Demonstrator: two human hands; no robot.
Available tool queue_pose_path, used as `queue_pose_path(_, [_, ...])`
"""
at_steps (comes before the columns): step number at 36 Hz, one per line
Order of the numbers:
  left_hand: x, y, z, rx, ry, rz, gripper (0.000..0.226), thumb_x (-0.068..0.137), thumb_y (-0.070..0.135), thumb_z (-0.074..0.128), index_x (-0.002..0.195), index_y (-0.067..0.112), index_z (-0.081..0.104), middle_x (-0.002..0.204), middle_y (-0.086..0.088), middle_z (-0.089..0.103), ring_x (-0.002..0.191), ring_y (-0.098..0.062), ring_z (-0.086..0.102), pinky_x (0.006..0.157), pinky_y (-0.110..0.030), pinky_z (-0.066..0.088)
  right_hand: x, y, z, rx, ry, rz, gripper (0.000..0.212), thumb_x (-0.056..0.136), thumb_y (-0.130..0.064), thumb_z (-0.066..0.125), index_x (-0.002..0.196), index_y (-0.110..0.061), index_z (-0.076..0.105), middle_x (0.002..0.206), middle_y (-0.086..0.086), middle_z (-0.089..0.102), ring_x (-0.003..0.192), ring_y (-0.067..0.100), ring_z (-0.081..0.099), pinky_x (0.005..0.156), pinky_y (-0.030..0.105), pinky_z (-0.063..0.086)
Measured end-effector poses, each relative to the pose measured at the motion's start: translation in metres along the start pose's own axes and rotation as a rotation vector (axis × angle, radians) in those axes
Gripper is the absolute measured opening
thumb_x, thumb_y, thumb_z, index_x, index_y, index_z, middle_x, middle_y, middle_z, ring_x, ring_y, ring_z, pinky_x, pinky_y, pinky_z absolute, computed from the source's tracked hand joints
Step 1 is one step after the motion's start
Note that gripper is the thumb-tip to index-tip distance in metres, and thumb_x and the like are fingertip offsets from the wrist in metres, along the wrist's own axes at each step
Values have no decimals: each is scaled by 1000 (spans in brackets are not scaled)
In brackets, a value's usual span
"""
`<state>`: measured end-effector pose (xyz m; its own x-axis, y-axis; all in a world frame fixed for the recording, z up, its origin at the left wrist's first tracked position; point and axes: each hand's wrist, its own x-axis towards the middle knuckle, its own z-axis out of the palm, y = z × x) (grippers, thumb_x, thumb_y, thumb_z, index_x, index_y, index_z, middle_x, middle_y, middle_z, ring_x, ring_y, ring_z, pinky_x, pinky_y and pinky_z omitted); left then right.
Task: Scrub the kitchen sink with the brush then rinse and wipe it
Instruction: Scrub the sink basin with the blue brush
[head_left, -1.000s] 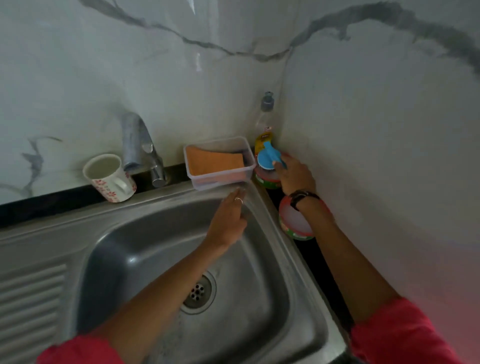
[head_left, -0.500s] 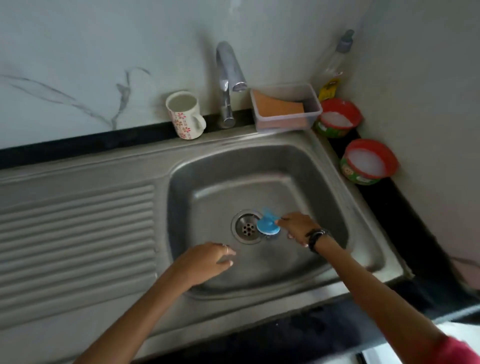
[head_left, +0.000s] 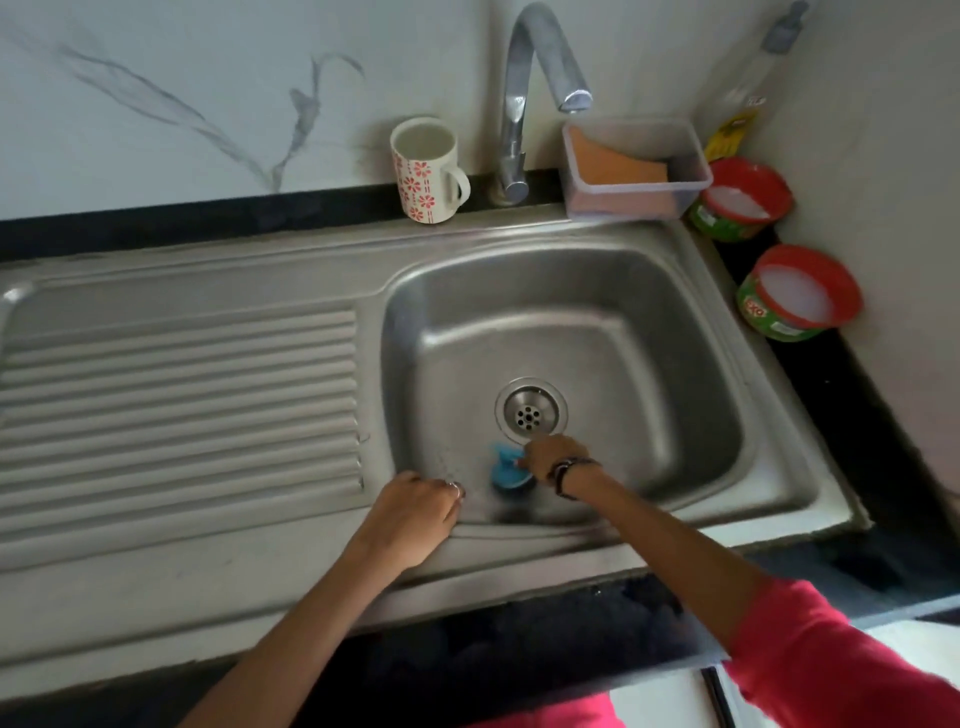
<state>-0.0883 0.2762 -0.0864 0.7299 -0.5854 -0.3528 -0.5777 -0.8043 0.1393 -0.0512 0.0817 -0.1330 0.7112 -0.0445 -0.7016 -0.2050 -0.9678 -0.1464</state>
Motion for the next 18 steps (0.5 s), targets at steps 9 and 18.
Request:
queue_pose_path(9, [-2, -3, 14, 0, 23, 10, 55, 99, 36, 11, 87, 18, 61, 81, 0, 70, 76, -19, 65, 87, -31, 38, -6, 75, -29, 32, 92, 329, 38, 91, -28, 52, 121, -4, 58, 126, 17, 58, 117, 29, 55, 94, 32, 44])
queue_pose_path(18, [7, 6, -16, -55, -495, -61, 83, 81, 79, 14, 111, 20, 63, 109, 0, 63, 104, -16, 53, 98, -37, 25, -4, -46, 18, 79, -228, -89, 44, 94, -39, 47, 120, -6, 59, 106, 13, 61, 83, 20, 52, 67, 26, 40])
